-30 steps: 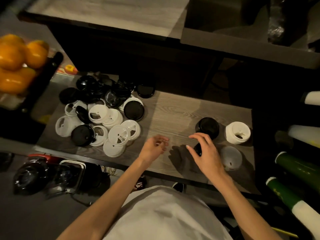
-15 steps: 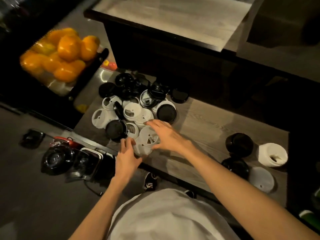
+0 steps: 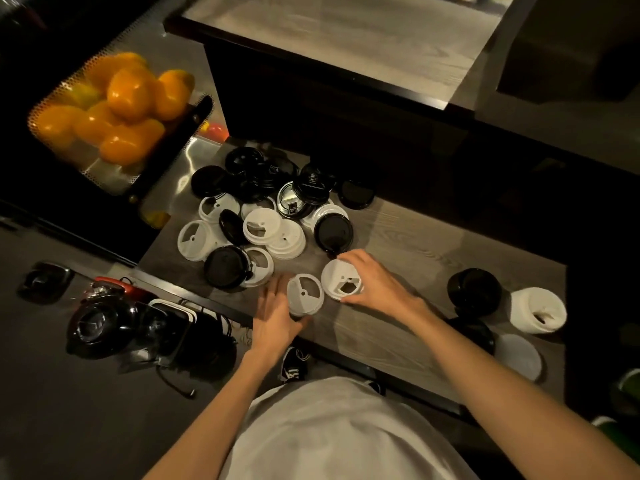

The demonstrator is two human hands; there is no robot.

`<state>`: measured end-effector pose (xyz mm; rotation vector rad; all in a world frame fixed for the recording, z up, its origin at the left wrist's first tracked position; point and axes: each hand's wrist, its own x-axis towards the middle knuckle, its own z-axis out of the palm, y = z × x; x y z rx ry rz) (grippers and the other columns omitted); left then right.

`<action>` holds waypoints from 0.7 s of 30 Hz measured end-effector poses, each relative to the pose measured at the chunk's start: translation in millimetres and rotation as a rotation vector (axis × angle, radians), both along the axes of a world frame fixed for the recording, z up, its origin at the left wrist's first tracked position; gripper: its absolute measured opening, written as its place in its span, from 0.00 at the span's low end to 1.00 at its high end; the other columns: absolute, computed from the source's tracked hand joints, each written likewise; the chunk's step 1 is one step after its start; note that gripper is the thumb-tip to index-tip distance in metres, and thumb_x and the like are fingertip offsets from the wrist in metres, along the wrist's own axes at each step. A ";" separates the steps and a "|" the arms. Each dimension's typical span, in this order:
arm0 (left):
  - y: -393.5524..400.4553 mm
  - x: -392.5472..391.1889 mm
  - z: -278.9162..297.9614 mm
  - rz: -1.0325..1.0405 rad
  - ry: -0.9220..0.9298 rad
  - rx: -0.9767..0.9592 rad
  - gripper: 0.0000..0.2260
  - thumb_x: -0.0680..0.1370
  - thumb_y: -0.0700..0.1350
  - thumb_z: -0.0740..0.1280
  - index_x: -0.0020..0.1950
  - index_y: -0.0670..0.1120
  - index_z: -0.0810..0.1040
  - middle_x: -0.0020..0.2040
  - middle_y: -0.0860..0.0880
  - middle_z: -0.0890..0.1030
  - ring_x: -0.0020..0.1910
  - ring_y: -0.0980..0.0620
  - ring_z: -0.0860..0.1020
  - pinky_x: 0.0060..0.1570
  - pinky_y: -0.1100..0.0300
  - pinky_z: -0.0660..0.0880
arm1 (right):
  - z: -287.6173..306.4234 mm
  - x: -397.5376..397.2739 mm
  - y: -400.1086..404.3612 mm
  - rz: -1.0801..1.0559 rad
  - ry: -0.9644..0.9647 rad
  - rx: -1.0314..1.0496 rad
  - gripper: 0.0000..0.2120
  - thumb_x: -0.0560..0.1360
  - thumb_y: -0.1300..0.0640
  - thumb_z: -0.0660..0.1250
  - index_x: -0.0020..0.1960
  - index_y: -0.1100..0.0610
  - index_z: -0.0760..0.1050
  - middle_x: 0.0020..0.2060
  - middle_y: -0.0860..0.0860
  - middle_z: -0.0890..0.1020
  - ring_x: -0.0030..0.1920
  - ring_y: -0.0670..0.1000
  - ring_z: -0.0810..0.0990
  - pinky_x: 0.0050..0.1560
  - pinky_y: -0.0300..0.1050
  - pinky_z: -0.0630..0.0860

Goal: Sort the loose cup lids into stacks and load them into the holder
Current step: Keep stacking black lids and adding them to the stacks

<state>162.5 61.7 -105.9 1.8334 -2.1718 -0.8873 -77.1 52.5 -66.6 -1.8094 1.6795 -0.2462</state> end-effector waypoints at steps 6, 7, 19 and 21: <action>-12.5 -26.1 4.2 -0.162 -0.019 0.158 0.43 0.64 0.53 0.79 0.76 0.52 0.65 0.73 0.43 0.64 0.77 0.35 0.57 0.77 0.45 0.55 | 3.7 -17.6 16.9 -0.249 -0.054 -0.051 0.40 0.66 0.50 0.83 0.73 0.50 0.68 0.68 0.47 0.69 0.68 0.49 0.71 0.69 0.49 0.72; -13.7 -27.7 5.1 -0.163 0.016 0.161 0.43 0.62 0.51 0.80 0.74 0.52 0.65 0.72 0.44 0.65 0.75 0.35 0.60 0.76 0.43 0.58 | 3.7 -18.3 19.2 -0.306 -0.073 -0.067 0.40 0.65 0.48 0.84 0.71 0.49 0.68 0.66 0.47 0.69 0.67 0.50 0.72 0.67 0.49 0.72; -19.7 -44.3 54.5 0.370 1.003 0.375 0.09 0.81 0.48 0.69 0.59 0.47 0.75 0.54 0.51 0.83 0.57 0.49 0.81 0.54 0.54 0.78 | 39.0 4.9 37.2 -0.558 -0.482 0.005 0.27 0.69 0.36 0.78 0.63 0.38 0.70 0.62 0.44 0.76 0.57 0.42 0.79 0.47 0.34 0.77; -18.2 -48.6 64.0 0.419 1.210 0.511 0.12 0.81 0.46 0.68 0.63 0.46 0.72 0.60 0.45 0.82 0.60 0.45 0.81 0.56 0.45 0.80 | 49.1 12.4 37.6 -0.584 -0.522 -0.026 0.27 0.69 0.36 0.77 0.63 0.41 0.71 0.60 0.43 0.79 0.55 0.40 0.80 0.45 0.31 0.77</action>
